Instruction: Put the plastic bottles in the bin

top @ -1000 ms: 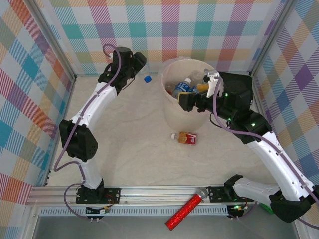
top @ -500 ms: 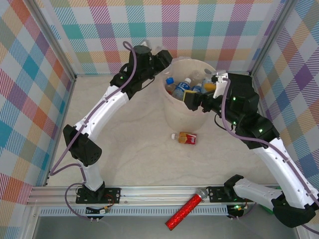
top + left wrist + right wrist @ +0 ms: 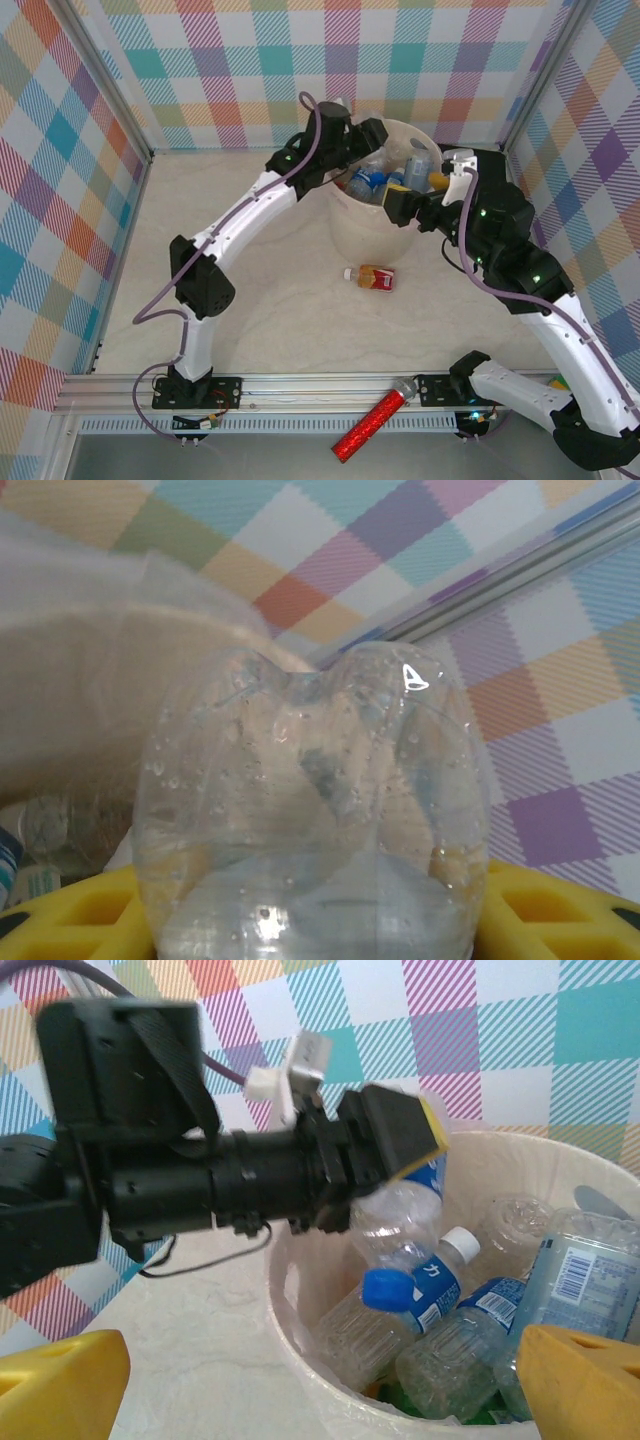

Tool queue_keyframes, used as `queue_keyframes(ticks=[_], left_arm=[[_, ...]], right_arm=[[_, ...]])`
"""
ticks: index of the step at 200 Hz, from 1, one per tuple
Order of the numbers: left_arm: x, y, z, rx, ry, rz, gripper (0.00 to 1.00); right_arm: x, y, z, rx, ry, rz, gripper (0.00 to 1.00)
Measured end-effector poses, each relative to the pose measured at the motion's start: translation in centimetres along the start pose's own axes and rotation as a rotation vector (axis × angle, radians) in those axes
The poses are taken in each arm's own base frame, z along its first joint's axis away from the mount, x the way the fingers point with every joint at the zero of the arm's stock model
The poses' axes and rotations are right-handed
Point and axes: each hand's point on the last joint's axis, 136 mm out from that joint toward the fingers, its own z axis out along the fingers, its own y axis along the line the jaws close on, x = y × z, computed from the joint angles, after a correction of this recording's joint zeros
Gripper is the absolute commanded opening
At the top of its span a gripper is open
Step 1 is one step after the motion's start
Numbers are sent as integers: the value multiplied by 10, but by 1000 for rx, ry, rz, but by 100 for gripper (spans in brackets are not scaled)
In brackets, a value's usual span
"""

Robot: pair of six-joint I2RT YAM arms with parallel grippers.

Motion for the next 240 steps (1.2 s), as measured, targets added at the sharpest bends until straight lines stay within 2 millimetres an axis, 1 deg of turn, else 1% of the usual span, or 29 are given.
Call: queue_keyframes(ticks=[19,37,68,75,86,98,104,119,160,181,201,240], left_arm=[[16,2,12,-12,35,-3,57],[28,-7,18,6,55,-6,57],[35,-18,17,28,72,-13,59],[35,-19,16,29,75,-16,61],[35,-19,16,26,76,-19,68],[36,-18,16,24,78,-23,70],[36,-18,16,23,78,-27,73],[36,-18,16,23,78,-27,78],[33,-17,16,15,65,-26,80],[30,-17,11,9,54,-21,81],[23,-23,3,16,30,-4,82],[2,-42,-21,44,-28,40,83]], right_arm=[[-1,-2,0,9,-4,-1,99],[2,-2,1,12,2,-1,99],[7,-4,3,16,14,-2,99],[7,-4,3,18,16,-4,99],[8,-4,3,18,17,-5,99],[8,-4,3,19,17,-6,99],[8,-4,3,19,18,-6,99],[8,-4,3,19,17,-6,99],[8,-4,3,19,19,-6,99],[8,-4,3,18,19,-5,99],[9,-4,3,18,19,-6,99],[9,-5,4,19,20,-5,99]])
